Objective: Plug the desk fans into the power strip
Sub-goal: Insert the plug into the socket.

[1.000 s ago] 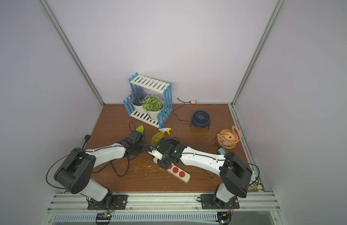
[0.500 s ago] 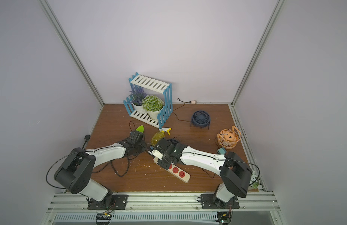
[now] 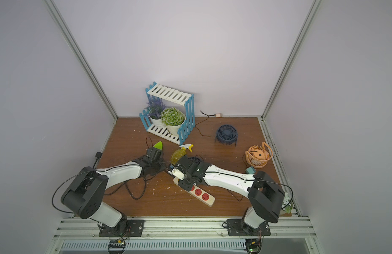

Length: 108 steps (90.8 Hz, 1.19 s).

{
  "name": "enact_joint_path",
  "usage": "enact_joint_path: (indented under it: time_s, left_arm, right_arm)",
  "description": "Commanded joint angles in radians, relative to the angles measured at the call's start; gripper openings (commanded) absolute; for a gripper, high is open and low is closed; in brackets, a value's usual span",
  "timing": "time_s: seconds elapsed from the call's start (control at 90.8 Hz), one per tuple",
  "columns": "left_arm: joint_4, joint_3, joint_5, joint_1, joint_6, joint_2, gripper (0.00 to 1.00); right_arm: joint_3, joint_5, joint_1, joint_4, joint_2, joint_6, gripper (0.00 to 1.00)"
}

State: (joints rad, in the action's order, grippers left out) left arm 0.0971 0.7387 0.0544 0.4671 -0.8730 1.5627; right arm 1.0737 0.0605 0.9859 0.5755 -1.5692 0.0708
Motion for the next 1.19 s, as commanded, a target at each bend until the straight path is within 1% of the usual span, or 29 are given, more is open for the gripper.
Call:
enact_joint_path:
  time_s: [0.0, 0.363, 0.528, 0.605, 0.76, 0.947, 1.024, 1.112, 1.178]
  left_arm:
    - [-0.008, 0.025, 0.039, -0.021, 0.025, 0.008, 0.00]
    - [-0.002, 0.035, 0.046, -0.031, 0.028, 0.006, 0.00]
    - [0.031, 0.048, 0.048, -0.045, 0.037, 0.008, 0.00]
    - [0.044, 0.050, 0.061, -0.052, 0.048, 0.004, 0.00]
    - [0.055, 0.036, 0.050, -0.105, 0.057, -0.018, 0.00]
    - [0.073, 0.000, 0.047, -0.149, 0.082, -0.068, 0.00]
    - [0.073, -0.013, 0.046, -0.157, 0.086, -0.085, 0.00]
    - [0.073, -0.011, 0.046, -0.159, 0.099, -0.087, 0.00]
    - [0.072, -0.002, 0.043, -0.160, 0.108, -0.077, 0.00]
  right_arm:
    - [-0.002, -0.041, -0.004, 0.043, -0.021, 0.007, 0.00]
    - [0.037, -0.082, -0.009, 0.092, -0.105, 0.020, 0.00]
    - [0.027, -0.019, -0.004, 0.081, -0.124, 0.008, 0.00]
    - [0.013, -0.014, 0.004, 0.071, -0.121, -0.003, 0.00]
    - [0.023, -0.006, 0.045, 0.089, -0.148, -0.006, 0.00]
    - [0.024, -0.005, 0.071, 0.058, -0.143, -0.055, 0.00]
    - [0.005, -0.059, 0.061, 0.059, -0.125, -0.061, 0.00]
    - [-0.020, -0.050, 0.008, 0.049, -0.111, -0.058, 0.00]
    - [-0.020, -0.056, -0.012, 0.049, -0.120, -0.037, 0.00]
